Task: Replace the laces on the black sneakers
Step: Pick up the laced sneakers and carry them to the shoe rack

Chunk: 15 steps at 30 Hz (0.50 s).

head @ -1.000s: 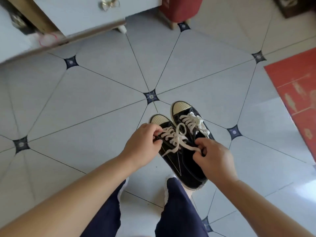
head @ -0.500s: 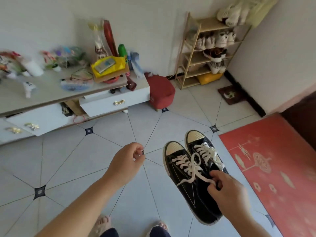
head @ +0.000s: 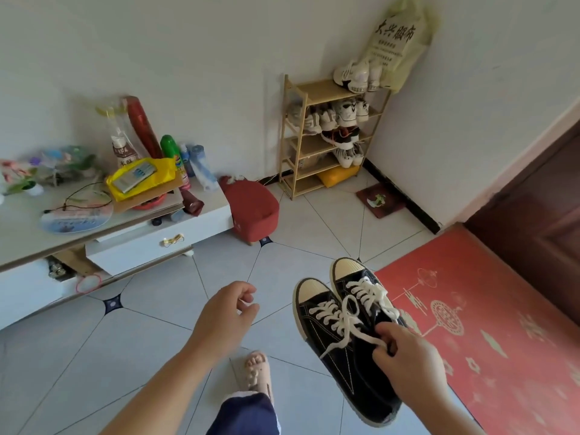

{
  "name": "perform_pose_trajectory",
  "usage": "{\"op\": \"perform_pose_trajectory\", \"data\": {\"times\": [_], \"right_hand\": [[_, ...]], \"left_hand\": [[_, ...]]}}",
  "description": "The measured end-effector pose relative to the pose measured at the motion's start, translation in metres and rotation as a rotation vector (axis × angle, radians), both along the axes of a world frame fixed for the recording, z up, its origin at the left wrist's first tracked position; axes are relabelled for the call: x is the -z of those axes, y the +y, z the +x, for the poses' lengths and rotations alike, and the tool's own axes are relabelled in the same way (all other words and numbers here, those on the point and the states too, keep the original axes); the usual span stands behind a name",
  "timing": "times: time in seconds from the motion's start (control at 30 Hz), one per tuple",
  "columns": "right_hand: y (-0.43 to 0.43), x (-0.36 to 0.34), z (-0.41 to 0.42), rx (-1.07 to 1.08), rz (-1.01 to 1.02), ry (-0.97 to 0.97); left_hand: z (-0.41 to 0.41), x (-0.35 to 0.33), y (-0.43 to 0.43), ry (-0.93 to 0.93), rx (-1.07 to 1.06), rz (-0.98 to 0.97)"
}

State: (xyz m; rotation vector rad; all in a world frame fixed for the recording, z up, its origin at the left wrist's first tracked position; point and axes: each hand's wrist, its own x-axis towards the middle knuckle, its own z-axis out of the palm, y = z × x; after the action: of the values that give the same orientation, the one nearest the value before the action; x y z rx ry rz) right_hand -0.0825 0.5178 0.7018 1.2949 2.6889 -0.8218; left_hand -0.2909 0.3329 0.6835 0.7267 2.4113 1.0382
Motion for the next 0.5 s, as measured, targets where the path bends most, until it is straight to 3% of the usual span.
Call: {"op": "perform_pose_trajectory", "data": {"times": [0.5], "right_hand": [[0.179, -0.003, -0.194, 0.039, -0.025, 0.069]], "left_hand": [[-0.189, -0.002, 0.215, -0.006, 0.056, -0.004]]}}
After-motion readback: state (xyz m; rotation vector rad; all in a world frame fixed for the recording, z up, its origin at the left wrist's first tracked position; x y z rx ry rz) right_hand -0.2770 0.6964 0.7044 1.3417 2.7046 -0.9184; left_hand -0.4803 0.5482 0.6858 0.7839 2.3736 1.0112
